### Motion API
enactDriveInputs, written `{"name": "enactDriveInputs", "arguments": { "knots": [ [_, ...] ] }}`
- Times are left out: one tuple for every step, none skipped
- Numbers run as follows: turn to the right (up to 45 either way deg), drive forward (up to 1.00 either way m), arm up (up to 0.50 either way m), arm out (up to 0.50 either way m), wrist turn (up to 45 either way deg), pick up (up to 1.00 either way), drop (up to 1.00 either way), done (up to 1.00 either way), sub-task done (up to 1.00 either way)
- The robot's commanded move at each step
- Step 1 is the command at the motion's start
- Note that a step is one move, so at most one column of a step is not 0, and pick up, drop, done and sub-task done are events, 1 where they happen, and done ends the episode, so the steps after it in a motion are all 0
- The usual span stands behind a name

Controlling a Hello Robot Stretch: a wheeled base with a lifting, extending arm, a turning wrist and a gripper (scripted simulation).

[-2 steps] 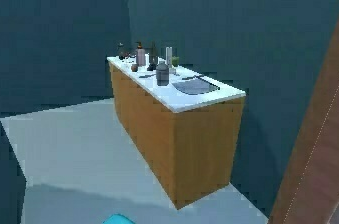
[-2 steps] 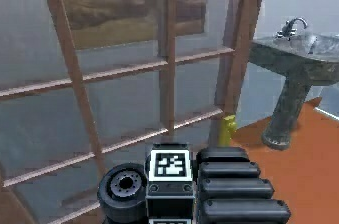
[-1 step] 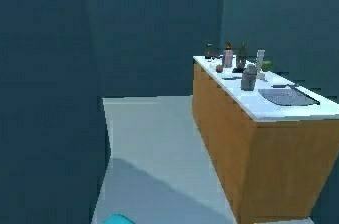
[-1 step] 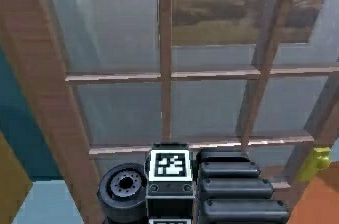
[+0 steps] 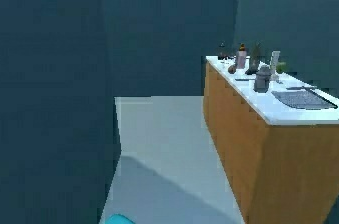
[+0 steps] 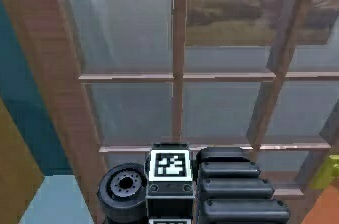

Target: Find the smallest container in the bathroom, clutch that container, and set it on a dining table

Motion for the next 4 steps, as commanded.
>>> {"name": "enactDriveInputs", "arguments": {
  "knots": [
    [0.0,0.4,0.0,0.0,0.0,0.0,0.0,0.0,0.0],
    [-6.0,0.0,0.0,0.0,0.0,0.0,0.0,0.0,0.0],
    [-3.0,0.0,0.0,0.0,0.0,0.0,0.0,0.0,0.0],
    [0.0,1.0,0.0,0.0,0.0,0.0,0.0,0.0,0.0]
  ]
}}
